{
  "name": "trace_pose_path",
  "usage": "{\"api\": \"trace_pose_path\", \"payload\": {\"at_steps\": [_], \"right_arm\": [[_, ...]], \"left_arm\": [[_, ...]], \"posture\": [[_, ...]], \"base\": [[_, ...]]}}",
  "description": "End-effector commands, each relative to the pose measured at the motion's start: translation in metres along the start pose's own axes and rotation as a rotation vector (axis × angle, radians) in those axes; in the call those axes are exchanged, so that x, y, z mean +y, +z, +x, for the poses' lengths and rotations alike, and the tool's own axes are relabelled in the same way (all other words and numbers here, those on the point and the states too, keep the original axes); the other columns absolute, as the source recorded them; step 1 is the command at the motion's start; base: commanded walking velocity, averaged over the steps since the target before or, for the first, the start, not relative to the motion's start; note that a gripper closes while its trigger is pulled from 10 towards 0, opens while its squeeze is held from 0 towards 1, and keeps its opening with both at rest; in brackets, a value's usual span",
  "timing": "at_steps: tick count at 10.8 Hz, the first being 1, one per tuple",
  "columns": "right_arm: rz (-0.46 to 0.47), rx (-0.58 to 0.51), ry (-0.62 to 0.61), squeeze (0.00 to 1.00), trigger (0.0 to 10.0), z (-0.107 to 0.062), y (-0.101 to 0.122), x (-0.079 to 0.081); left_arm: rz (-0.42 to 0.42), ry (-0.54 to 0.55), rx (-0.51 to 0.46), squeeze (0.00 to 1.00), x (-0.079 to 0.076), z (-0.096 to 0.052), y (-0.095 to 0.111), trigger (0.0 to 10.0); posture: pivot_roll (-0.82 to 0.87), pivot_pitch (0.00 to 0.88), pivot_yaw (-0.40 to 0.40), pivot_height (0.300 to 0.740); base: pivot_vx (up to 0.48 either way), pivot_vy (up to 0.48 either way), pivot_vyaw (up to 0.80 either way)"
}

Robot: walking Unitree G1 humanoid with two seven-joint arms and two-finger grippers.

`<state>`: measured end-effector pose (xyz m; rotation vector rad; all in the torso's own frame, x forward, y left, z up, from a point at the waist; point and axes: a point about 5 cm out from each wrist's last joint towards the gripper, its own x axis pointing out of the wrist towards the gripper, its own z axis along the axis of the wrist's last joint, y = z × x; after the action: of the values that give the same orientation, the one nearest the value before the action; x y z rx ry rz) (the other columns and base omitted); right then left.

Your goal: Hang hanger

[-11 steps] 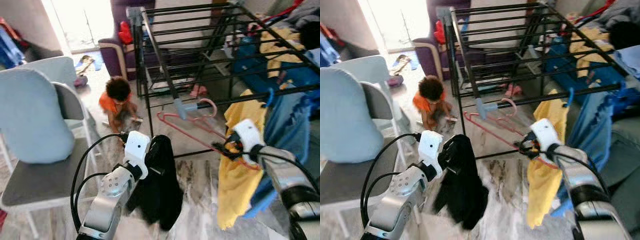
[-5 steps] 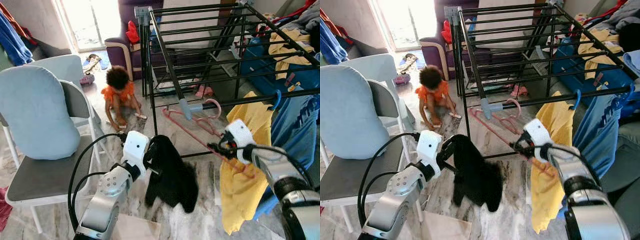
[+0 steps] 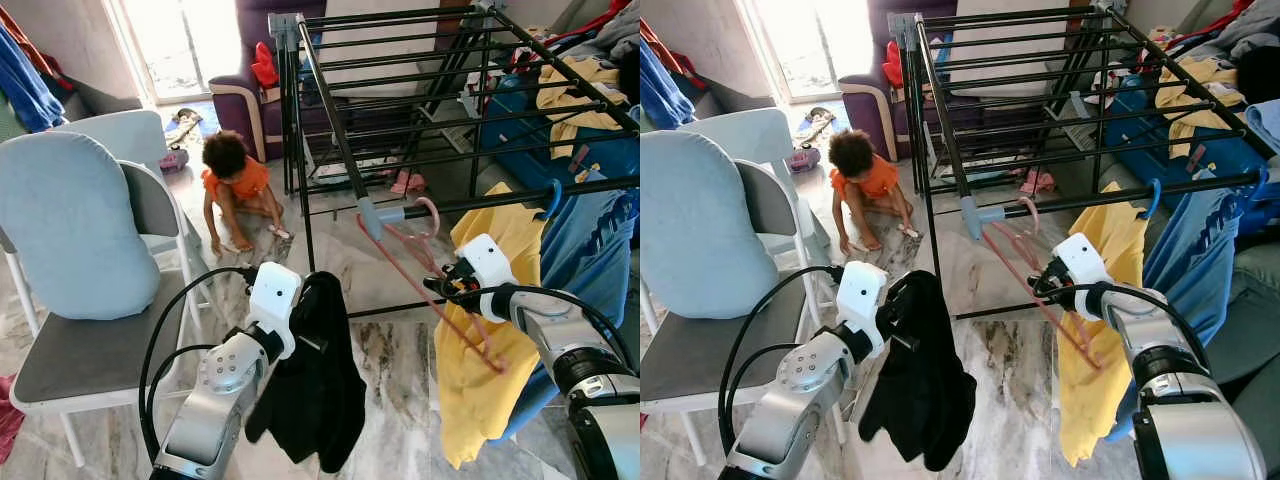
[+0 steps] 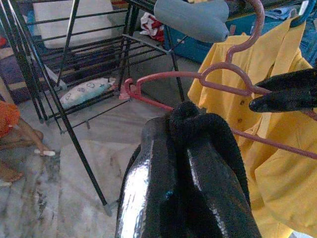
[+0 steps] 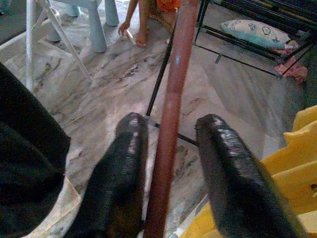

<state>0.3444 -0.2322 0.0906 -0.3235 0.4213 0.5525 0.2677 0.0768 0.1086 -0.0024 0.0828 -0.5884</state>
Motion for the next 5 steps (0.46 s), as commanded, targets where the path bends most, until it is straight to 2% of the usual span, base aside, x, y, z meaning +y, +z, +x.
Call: {"api": "trace_pose_path", "payload": {"at_steps": [1,5], "right_arm": [[0.004,0.002,0.013,0.0,0.3,0.0006,-0.002,0.0021],[0.02,0.002,0.029,0.0,0.2,0.0009,-0.0076,0.0063]], "left_arm": [[0.021,-0.002,-0.026,0.0,-0.0009,0.001,0.0077,10.0],[0.021,-0.004,-0.021,0.0,-0.0015,0.0025,0.0068,10.0]], "posture": [[-0.06,0.0,0.023,0.74],[-0.06,0.0,0.02,0.74]], "base": [[0.0,0.0,0.0],[0.0,0.0,0.0]]}}
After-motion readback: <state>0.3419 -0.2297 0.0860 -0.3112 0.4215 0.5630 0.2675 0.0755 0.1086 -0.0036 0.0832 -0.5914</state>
